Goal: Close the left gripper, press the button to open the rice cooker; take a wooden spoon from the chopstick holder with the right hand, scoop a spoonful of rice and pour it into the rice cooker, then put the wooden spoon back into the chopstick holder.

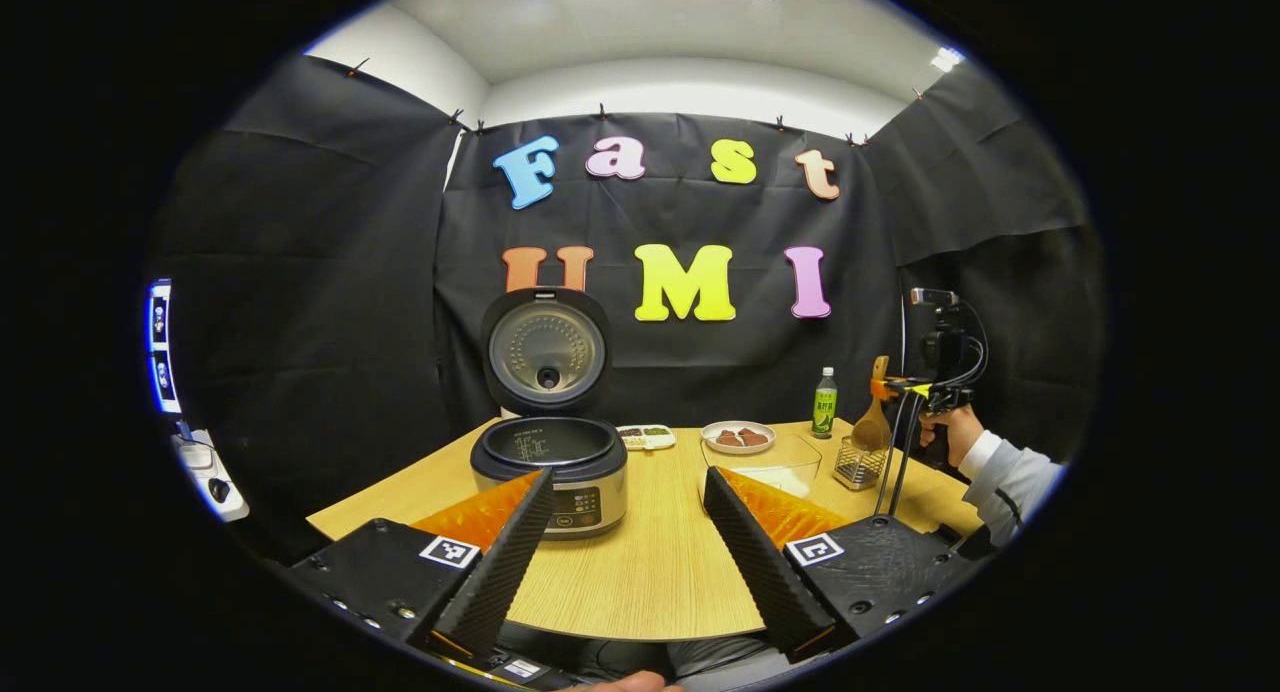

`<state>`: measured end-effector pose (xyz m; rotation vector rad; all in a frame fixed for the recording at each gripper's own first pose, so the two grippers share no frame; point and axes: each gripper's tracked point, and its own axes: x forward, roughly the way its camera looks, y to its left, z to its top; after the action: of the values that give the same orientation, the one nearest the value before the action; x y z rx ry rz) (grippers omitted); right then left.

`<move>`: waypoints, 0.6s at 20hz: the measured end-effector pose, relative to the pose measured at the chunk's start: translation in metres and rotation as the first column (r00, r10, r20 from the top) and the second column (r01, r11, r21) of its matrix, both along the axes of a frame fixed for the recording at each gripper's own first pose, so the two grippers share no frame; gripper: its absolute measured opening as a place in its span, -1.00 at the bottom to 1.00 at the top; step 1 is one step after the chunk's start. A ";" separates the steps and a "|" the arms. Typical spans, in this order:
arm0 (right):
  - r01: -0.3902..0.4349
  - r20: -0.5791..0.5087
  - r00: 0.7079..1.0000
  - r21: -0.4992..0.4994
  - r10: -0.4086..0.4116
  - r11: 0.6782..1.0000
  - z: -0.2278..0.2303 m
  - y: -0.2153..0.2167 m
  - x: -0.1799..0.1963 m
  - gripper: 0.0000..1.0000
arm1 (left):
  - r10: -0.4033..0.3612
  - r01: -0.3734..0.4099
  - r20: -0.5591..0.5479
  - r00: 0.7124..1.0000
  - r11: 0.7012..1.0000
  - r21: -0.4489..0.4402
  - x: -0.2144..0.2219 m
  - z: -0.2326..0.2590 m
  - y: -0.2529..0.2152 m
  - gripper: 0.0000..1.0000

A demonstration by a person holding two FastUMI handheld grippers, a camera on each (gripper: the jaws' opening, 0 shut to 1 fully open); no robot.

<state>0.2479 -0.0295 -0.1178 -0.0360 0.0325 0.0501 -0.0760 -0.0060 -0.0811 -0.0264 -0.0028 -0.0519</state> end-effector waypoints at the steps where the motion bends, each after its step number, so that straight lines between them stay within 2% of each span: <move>1: -0.002 0.014 1.000 -0.008 0.002 1.000 0.008 0.004 -0.004 -0.63 | 0.002 -0.002 -0.003 1.000 1.000 -0.003 0.000 -0.002 0.001 0.92; 6: -0.032 0.067 0.997 -0.029 0.033 0.999 0.043 0.038 -0.026 -0.63 | 0.006 -0.006 -0.012 1.000 1.000 -0.015 -0.003 -0.004 0.006 0.92; 12: -0.162 0.075 0.983 -0.055 0.166 0.985 0.064 0.126 -0.047 -0.63 | 0.000 0.000 -0.019 1.000 1.000 -0.020 -0.005 -0.007 0.010 0.92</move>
<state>0.2009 0.0969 -0.0538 -0.0889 -0.0487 0.2126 -0.0808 0.0038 -0.0883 -0.0465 0.0160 -0.0519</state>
